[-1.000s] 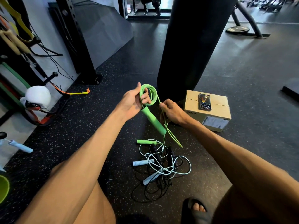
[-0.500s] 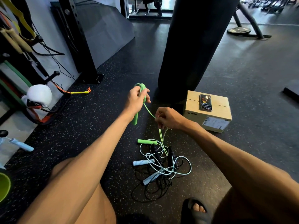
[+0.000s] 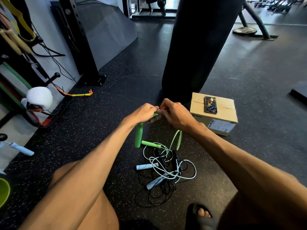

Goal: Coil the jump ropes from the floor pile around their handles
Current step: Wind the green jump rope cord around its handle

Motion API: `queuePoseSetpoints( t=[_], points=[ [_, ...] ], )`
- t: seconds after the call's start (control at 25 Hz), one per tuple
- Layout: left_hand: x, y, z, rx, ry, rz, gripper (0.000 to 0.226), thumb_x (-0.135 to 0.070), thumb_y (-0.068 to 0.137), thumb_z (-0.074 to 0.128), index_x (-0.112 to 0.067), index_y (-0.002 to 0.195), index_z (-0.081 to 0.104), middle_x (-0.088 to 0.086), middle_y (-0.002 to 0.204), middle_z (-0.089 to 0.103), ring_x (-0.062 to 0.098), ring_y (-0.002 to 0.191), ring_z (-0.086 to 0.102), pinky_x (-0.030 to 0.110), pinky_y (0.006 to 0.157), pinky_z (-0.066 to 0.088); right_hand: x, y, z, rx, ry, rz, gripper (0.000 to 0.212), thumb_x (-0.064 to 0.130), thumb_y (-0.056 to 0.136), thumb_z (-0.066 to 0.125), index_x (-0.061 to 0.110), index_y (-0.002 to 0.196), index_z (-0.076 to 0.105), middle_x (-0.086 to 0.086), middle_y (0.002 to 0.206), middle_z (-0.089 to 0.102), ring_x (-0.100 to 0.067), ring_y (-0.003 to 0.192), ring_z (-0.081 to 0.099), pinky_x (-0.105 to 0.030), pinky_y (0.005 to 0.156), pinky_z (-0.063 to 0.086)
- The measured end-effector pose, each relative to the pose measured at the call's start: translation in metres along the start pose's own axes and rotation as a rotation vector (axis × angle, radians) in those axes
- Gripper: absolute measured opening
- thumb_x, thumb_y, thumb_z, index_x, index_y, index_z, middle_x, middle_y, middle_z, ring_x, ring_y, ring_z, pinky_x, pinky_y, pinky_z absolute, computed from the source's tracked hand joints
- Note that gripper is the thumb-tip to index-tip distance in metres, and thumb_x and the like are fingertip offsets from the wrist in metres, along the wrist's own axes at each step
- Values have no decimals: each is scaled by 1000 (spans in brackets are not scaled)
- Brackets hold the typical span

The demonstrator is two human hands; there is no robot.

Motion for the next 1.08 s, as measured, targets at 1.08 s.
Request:
queuePoseSetpoints(
  t=[1.08],
  points=[
    [9, -2, -60, -616, -459, 144, 16, -8, 99, 48, 5, 96, 57, 7, 70, 63, 2, 49, 63, 17, 59, 51, -12, -10, 28, 351, 293, 280, 13, 15, 94, 64, 3, 94, 62, 1, 69, 64, -9, 55, 60, -30, 56, 53]
  ],
)
Point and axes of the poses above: each hand's wrist, its own y-axis towards the middle knuckle, its own z-axis out of the palm, x = y × z, the point moved 6 cm from there along y, towards the middle knuckle
